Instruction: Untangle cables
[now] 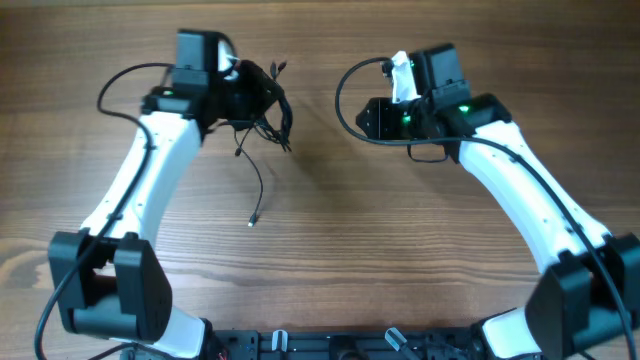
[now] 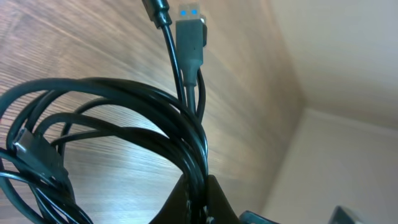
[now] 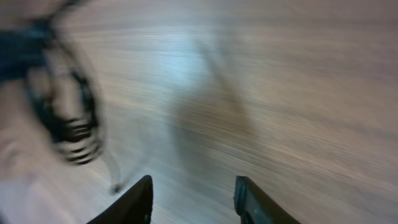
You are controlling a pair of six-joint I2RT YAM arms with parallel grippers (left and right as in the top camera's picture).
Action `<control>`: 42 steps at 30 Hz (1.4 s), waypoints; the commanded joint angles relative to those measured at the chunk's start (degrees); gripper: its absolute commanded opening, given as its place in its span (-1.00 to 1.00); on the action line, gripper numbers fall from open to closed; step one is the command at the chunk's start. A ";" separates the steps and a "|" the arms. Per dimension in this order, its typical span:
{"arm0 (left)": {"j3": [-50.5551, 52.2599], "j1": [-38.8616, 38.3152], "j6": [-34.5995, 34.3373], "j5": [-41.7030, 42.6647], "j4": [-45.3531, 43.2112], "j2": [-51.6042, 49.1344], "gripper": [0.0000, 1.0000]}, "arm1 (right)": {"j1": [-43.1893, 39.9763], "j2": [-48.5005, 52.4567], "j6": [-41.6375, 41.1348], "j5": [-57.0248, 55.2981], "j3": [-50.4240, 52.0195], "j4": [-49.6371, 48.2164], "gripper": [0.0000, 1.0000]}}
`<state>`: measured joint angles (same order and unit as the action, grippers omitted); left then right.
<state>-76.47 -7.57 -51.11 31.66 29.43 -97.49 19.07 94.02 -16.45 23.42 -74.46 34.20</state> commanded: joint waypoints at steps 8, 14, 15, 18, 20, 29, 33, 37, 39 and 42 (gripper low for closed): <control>-0.26 8.22 0.37 37.35 -11.54 0.42 -0.92 | -0.17 -3.48 -19.02 23.04 -1.84 -9.62 0.15; -0.26 8.22 -0.11 39.17 -14.05 0.42 -0.92 | -0.13 -3.48 -3.63 31.17 -1.81 -8.90 0.14; -0.26 8.22 -0.15 41.62 -16.48 0.42 -0.92 | -0.13 -3.48 -1.90 31.47 -1.81 -7.69 0.18; -0.26 8.22 -0.76 45.97 -20.72 0.42 -0.92 | -0.13 -3.48 -4.22 29.14 -1.81 -6.38 0.21; -0.26 8.22 -0.48 47.71 -23.10 0.42 -0.92 | -0.13 -3.48 -12.37 24.37 -1.64 -6.29 0.21; -0.26 3.96 6.86 58.69 -37.00 0.42 -0.92 | -0.02 -3.48 -22.40 19.06 -1.60 -6.91 0.18; -0.26 2.69 5.29 53.62 -36.85 0.42 -0.92 | 0.96 -3.48 -21.09 18.97 -1.60 -6.03 0.05; -0.26 3.61 -5.84 37.81 -29.38 0.42 -0.92 | 0.94 -3.48 -17.86 13.40 -1.60 -4.24 -0.16; -0.26 3.52 -10.36 25.24 -17.27 0.42 -0.92 | 0.96 -3.48 -16.35 10.91 -1.60 -2.97 0.00; -0.26 2.23 -23.41 6.71 0.76 0.42 -0.92 | 0.96 -3.48 -9.07 11.32 -1.60 -0.55 0.08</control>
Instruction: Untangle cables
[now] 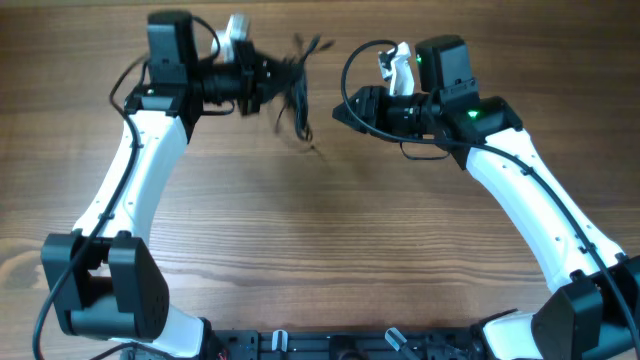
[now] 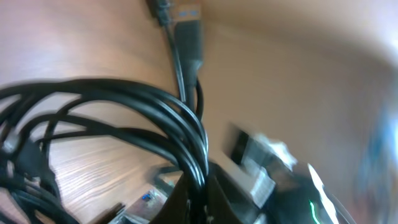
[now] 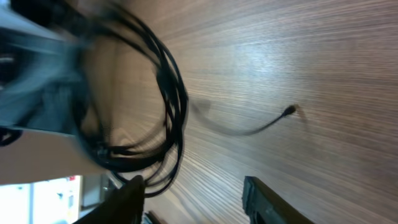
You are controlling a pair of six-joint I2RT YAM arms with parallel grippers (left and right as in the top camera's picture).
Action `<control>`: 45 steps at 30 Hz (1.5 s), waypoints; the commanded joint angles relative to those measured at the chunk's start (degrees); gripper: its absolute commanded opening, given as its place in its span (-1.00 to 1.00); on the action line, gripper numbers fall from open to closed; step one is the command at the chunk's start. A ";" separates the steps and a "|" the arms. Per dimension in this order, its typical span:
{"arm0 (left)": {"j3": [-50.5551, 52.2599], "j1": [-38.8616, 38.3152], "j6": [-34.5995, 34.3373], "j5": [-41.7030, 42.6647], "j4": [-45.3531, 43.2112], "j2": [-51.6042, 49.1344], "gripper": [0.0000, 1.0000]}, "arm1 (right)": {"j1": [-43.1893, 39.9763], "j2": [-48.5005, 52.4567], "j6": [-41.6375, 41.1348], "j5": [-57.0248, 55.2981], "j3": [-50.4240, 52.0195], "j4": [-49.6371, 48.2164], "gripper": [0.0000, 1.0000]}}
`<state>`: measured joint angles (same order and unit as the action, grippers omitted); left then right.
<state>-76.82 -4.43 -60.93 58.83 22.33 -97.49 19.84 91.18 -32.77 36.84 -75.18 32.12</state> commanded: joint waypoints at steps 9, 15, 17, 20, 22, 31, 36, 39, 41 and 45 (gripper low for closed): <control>0.09 -3.32 -32.68 -26.27 16.33 0.42 -0.92 | 3.15 -0.55 16.20 -2.43 -0.87 4.00 -0.31; 0.09 -2.99 -38.97 -23.71 16.28 0.42 -0.92 | 8.37 0.70 16.06 -9.18 -0.44 4.42 0.08; 0.11 -2.54 -38.23 -23.71 16.33 0.42 -0.92 | 9.25 1.57 15.54 -11.76 -0.44 4.39 0.04; 0.11 -1.75 -25.51 -23.71 15.85 0.42 -0.92 | 7.89 2.16 9.35 -12.83 -0.44 3.74 0.00; 0.09 -1.09 -4.35 -22.10 13.64 0.42 -0.92 | 4.98 2.16 6.86 -12.00 -0.44 3.28 0.01; 0.09 -2.23 50.12 11.26 1.86 0.42 -0.92 | 1.20 2.19 3.72 -6.78 -0.44 3.89 -0.10; 0.11 -2.21 51.47 24.94 -9.29 0.42 -0.92 | 2.23 2.19 -2.78 -1.99 -0.44 3.48 -0.27; 0.09 -2.23 51.52 25.97 -9.29 0.42 -0.92 | 2.23 2.19 -3.89 4.46 -0.44 -1.05 -0.28; 0.09 -2.21 51.54 29.49 -9.55 0.42 -0.90 | 2.25 2.19 -5.84 7.04 -0.44 -4.26 -0.28; 0.11 -2.21 51.54 31.52 -9.92 0.42 -0.88 | 2.23 2.19 -7.50 5.68 -0.44 -6.16 -0.32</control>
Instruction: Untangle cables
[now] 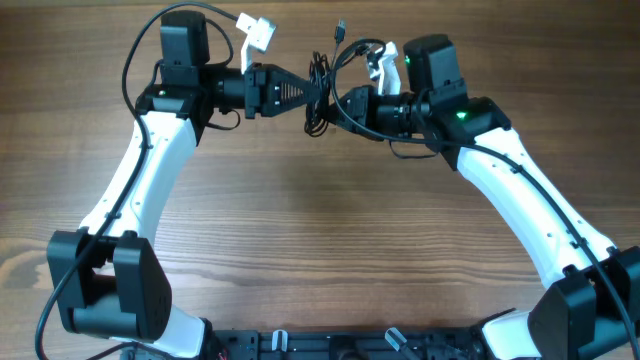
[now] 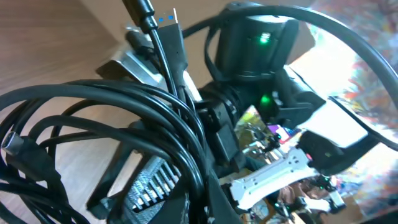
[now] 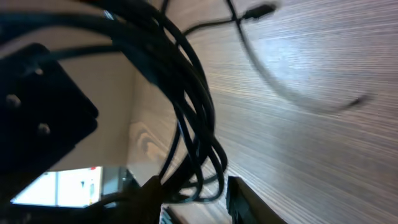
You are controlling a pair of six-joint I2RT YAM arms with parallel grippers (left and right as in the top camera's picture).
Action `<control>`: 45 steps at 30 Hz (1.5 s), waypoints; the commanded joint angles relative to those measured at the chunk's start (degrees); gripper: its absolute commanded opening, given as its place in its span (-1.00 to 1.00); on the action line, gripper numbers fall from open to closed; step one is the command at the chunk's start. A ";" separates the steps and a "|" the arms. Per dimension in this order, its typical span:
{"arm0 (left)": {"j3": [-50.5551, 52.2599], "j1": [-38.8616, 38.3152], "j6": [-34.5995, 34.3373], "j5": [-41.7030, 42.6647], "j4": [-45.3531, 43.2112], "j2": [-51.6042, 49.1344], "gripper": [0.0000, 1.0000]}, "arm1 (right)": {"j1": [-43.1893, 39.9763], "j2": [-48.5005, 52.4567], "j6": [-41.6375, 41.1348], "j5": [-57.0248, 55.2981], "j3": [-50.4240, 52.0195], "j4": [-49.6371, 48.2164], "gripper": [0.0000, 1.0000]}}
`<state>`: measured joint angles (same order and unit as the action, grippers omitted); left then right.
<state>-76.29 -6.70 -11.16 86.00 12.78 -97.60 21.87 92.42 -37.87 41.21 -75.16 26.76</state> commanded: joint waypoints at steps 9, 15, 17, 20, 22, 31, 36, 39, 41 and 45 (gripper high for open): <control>-0.42 0.04 -0.09 4.37 0.35 0.52 -0.91 | 0.20 0.94 -3.67 -4.52 -0.46 -3.23 -0.37; -0.44 0.04 -0.20 4.35 1.03 0.52 -0.91 | 0.15 0.94 0.39 -7.10 -0.46 -4.94 -0.37; -0.44 0.00 -0.20 4.35 1.60 0.52 -0.91 | 0.15 0.94 0.37 -7.10 -0.46 -5.88 -0.37; -0.42 -0.61 -1.18 4.33 1.57 0.52 -0.92 | 0.15 0.94 0.35 -7.10 -0.46 -6.49 -0.37; -0.44 -1.01 -1.95 4.35 1.60 0.52 -0.92 | 0.33 0.94 0.39 -7.10 -0.46 -6.25 -0.37; -0.44 -1.36 -6.36 4.24 1.53 0.52 -0.92 | 0.85 1.03 0.39 -8.20 -0.46 -3.74 -0.41; -0.44 -1.33 -7.39 4.17 1.33 0.52 -0.92 | 0.85 1.03 0.37 -8.90 -0.46 -3.19 -0.67; -0.44 -1.09 -12.26 -2.34 1.09 0.52 -0.92 | 0.85 1.03 0.37 -8.83 -0.46 -3.13 -0.91; -0.44 -0.61 -16.87 -11.10 1.14 0.52 -0.92 | 0.85 1.03 0.39 -7.82 -0.46 -3.15 -0.92; -0.44 -0.26 -23.93 -25.62 1.49 0.52 -0.92 | 0.83 1.03 0.39 -3.74 -0.46 -3.17 -0.91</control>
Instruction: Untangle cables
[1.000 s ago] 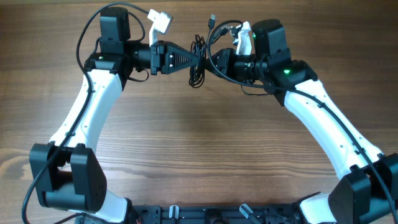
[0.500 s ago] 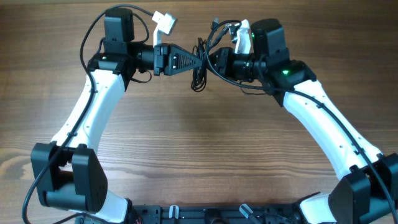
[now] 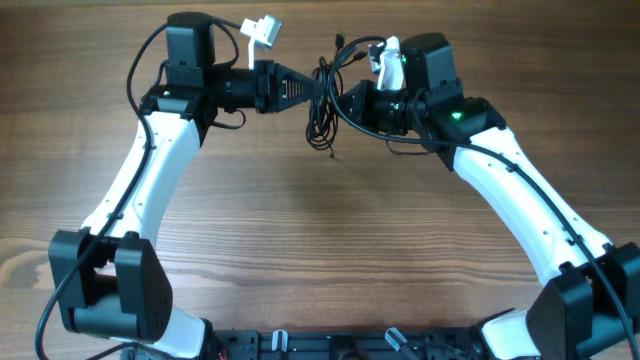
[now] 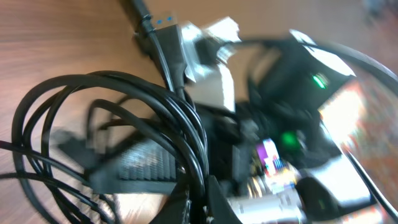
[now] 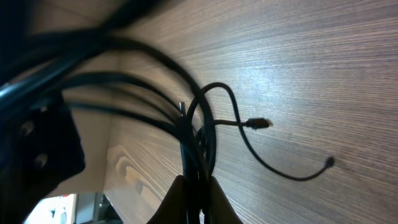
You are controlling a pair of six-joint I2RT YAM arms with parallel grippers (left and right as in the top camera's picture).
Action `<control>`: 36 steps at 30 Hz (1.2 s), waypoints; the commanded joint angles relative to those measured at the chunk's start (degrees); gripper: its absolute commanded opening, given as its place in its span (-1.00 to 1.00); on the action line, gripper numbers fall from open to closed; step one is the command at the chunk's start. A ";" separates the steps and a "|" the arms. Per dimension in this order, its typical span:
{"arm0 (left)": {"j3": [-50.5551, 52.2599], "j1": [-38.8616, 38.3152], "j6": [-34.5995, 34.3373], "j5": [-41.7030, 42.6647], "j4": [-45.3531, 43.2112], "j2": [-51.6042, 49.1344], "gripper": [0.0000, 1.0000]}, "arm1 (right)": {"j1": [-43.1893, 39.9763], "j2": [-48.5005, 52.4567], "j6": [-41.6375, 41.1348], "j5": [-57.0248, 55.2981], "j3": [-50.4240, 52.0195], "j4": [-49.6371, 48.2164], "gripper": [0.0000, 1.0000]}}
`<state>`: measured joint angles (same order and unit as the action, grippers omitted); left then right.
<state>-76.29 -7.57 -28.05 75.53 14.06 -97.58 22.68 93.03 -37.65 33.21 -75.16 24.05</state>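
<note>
A tangled bundle of black cables (image 3: 322, 100) hangs above the wooden table at the far middle, between my two grippers. My left gripper (image 3: 308, 92) points right and is shut on the bundle; in its wrist view the loops (image 4: 180, 124) fan out from the jaws (image 4: 199, 202), and a USB plug with a blue insert (image 4: 168, 34) sticks up. My right gripper (image 3: 340, 102) faces it from the right and is shut on the same strands (image 5: 198, 149) at its jaws (image 5: 194, 196). Two thin loose ends (image 5: 258, 122) dangle below.
Bare wooden table (image 3: 320, 250) lies under and in front of both arms. Each arm's own black lead loops beside its wrist, near the left wrist (image 3: 140, 70) and the right wrist (image 3: 345, 110). The grippers are nearly touching each other.
My right gripper was open with its fingers on either side of the bundle; now it is shut on the strands. The left gripper still holds the bundle in about the same place.
At first my left gripper held the bundle at the far left with a strand trailing on the table, and the right gripper was open and apart. Then the bundle was raised and turned toward the right arm. Then the grippers met at the middle, and now both grip it.
</note>
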 commanded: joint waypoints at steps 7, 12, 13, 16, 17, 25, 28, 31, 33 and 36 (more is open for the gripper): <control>-0.42 1.16 -9.90 -27.67 6.84 0.50 -0.92 | -0.46 0.42 4.66 4.74 -0.46 -0.48 -0.91; -0.42 1.38 -9.92 -34.71 13.27 0.48 -0.92 | -0.44 0.42 9.97 12.68 -0.46 -2.10 -0.52; -0.42 1.38 -9.92 -34.75 13.42 0.48 -0.92 | -0.46 0.42 12.48 16.15 -0.46 -2.51 -0.52; -0.42 1.38 -9.94 -35.15 13.40 0.48 -0.92 | -0.61 0.42 14.93 14.67 -0.46 -2.14 -0.91; -0.42 1.38 -9.94 -35.12 13.44 0.48 -0.92 | -0.61 0.42 14.69 12.61 -0.46 -1.99 -0.91; -0.42 1.38 -3.56 -27.41 10.32 0.48 -0.92 | -0.61 0.42 5.55 -4.74 -0.46 6.99 -0.22; -0.42 1.38 2.05 -16.46 6.14 0.48 -0.92 | -0.61 0.42 5.57 -5.84 -0.46 8.20 -0.21; -0.42 1.36 8.52 -4.52 3.10 0.48 -0.92 | -0.61 0.42 5.51 -5.84 -0.46 8.13 -0.23; -0.42 1.29 13.38 1.53 2.89 0.48 -0.92 | -0.59 0.42 5.22 -5.46 -0.46 8.13 -0.29; -0.42 0.98 15.93 3.52 2.86 0.46 -0.92 | -0.57 0.42 4.46 -1.70 -0.46 7.39 -0.41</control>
<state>-76.34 -6.37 -19.09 70.46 17.43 -97.58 22.31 93.17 -32.34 28.91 -75.16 32.16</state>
